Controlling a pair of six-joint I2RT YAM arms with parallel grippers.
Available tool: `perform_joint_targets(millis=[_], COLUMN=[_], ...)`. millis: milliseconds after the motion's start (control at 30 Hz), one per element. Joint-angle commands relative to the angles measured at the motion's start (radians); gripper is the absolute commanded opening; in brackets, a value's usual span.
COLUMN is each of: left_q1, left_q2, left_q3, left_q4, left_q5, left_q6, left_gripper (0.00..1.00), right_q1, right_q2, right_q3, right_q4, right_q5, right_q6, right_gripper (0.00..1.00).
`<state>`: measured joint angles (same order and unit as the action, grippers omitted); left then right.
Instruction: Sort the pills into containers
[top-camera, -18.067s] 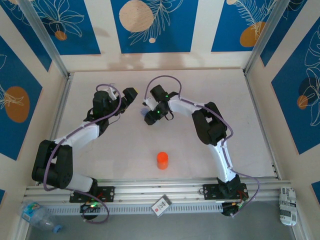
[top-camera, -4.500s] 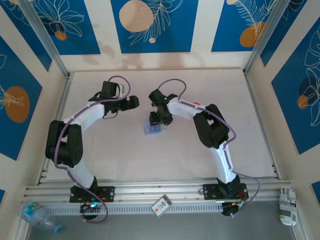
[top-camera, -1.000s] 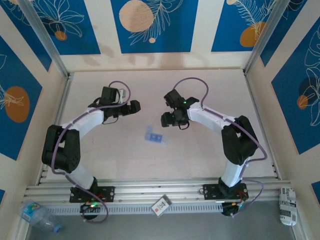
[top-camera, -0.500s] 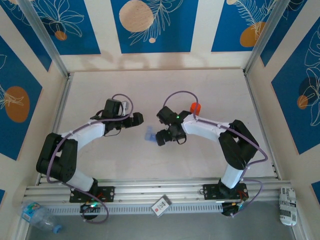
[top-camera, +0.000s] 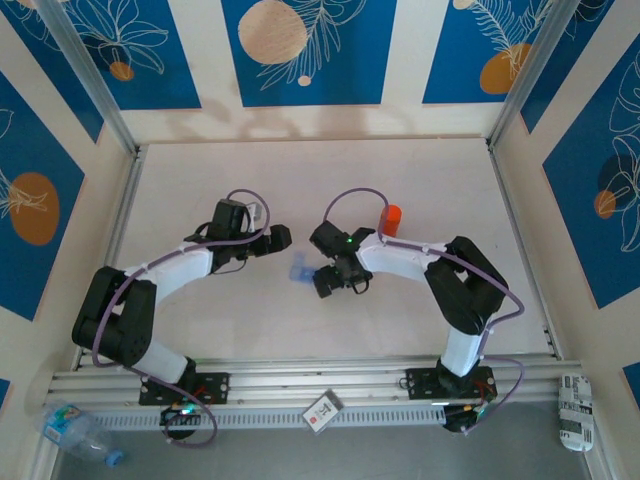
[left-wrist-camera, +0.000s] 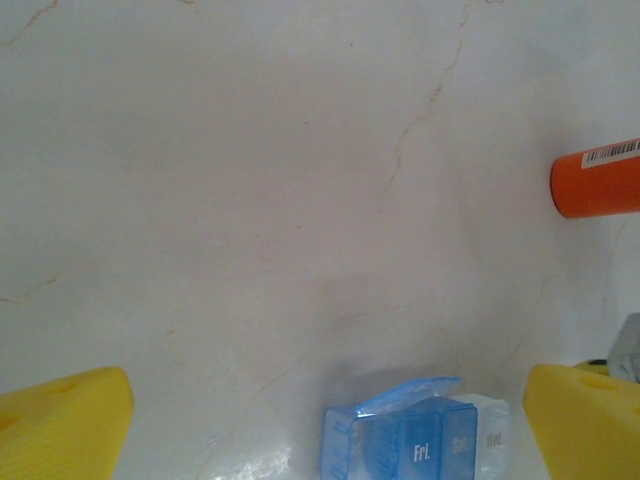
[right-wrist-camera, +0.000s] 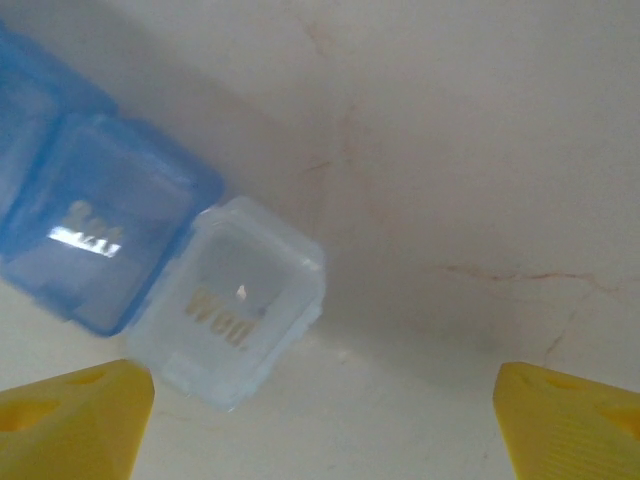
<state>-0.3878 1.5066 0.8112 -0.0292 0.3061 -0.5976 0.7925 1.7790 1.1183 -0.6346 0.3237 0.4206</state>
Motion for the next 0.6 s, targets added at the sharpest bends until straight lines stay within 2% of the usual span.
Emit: perform_joint_targets(millis=[0,233,367,500,567], left_q1=[-0.016,-0.048,-0.079,-0.123,-0.142], left_q2=[-0.008,0.008,0.028,0.041,0.043], left_q3=[-0.009,0.004,0.005,-0.011,-0.028], left_q4=[0.018,0.024,0.041,0.071,0.093], left_q5=[-0.012,-0.018,-0.022,-0.045,-0.061], left_q6=[-0.016,-0.026,-0.043,-0.07,-0.087], left_gripper=[1.0,1.0,1.0,1.0,1.0], right_q1=[-0.038,-0.071,-0.09,-0.149,-0.189], right_q2=[0.01,-0.033,-0.122,-0.224,-0.267], right_q3=[0.022,0.004,-0.024,-0.029,-0.021], right_q4=[0.019,0.027,0.015,-0.02,-0.041], right_q5=[0.009,-0.037,-0.062,-0.061,-0.044], right_q6=[0.001,-0.005,0.007,0.028,0.038], right_gripper=[0.88,0.88,0.87,0.88,0.93])
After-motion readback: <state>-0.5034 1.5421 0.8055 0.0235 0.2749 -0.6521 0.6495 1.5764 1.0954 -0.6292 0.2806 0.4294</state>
